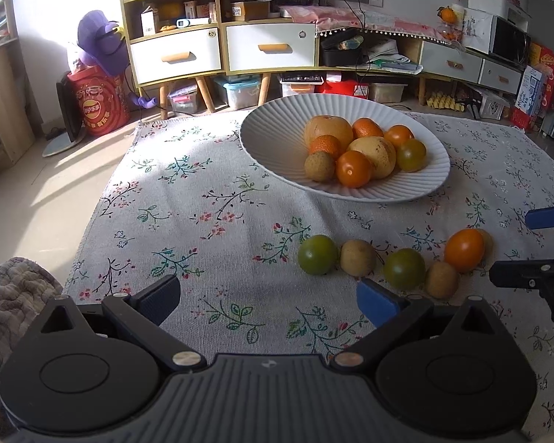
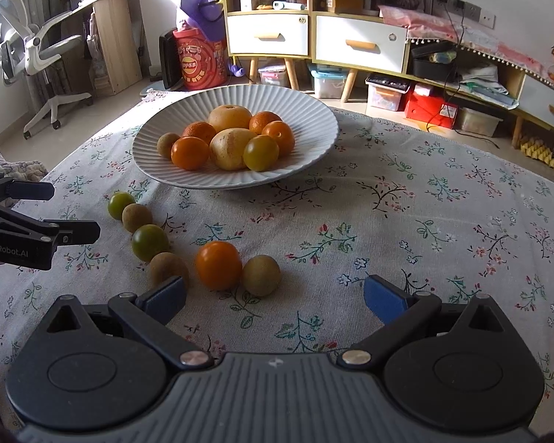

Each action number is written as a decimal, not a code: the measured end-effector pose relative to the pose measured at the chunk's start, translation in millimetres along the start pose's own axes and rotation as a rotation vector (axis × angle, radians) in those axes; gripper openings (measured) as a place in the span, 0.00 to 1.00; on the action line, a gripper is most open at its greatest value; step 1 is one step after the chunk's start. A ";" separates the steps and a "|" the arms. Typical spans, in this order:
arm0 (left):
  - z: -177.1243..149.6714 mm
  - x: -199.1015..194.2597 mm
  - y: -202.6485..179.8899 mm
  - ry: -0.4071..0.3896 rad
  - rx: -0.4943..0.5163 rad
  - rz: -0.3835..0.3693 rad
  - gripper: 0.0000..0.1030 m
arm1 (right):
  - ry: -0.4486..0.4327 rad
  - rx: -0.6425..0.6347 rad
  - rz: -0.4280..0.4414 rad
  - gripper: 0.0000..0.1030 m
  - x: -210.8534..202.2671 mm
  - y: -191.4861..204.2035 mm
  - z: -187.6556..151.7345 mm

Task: Organize fruits
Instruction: 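Withdraw both tools from the plate back toward the remaining fruits, then grasp a green lime with the left tool while the right tool grasps a small yellow-brown fruit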

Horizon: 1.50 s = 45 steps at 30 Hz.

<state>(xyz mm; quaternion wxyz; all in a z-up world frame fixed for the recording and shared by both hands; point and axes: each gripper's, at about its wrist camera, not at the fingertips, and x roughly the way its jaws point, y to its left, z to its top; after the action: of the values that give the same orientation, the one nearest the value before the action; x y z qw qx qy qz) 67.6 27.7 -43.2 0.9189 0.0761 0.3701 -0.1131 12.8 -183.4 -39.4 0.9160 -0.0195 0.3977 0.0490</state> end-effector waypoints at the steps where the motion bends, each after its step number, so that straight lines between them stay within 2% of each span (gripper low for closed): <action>1: -0.8 1.6 0.2 -0.003 0.004 0.003 0.89 | 0.002 -0.002 0.000 0.99 0.2 0.0 -0.6; 6: -4.9 10.9 2.8 -0.013 0.010 0.018 0.89 | 0.008 -0.020 -0.016 0.99 2.9 -0.8 -4.5; 14: -6.5 13.4 -0.9 -0.044 0.035 0.001 0.85 | 0.021 -0.051 -0.062 0.90 13.2 -1.0 -11.1; 18: -4.9 13.6 -2.0 -0.056 0.042 -0.022 0.72 | 0.005 -0.065 -0.069 0.85 13.0 1.4 -10.1; 28: 0.4 15.4 -8.0 -0.062 0.056 -0.058 0.49 | -0.014 -0.115 -0.071 0.60 12.0 9.7 -6.5; 45: 7.4 17.2 -14.9 -0.041 0.068 -0.086 0.21 | -0.009 -0.140 -0.047 0.33 11.1 16.4 -3.0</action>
<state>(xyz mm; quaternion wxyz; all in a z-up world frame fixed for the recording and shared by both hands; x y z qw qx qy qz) 80.6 9.1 -50.8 0.9174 0.0892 0.3502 -0.1665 16.5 -166.4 -49.5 0.9151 -0.0927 0.3886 0.0553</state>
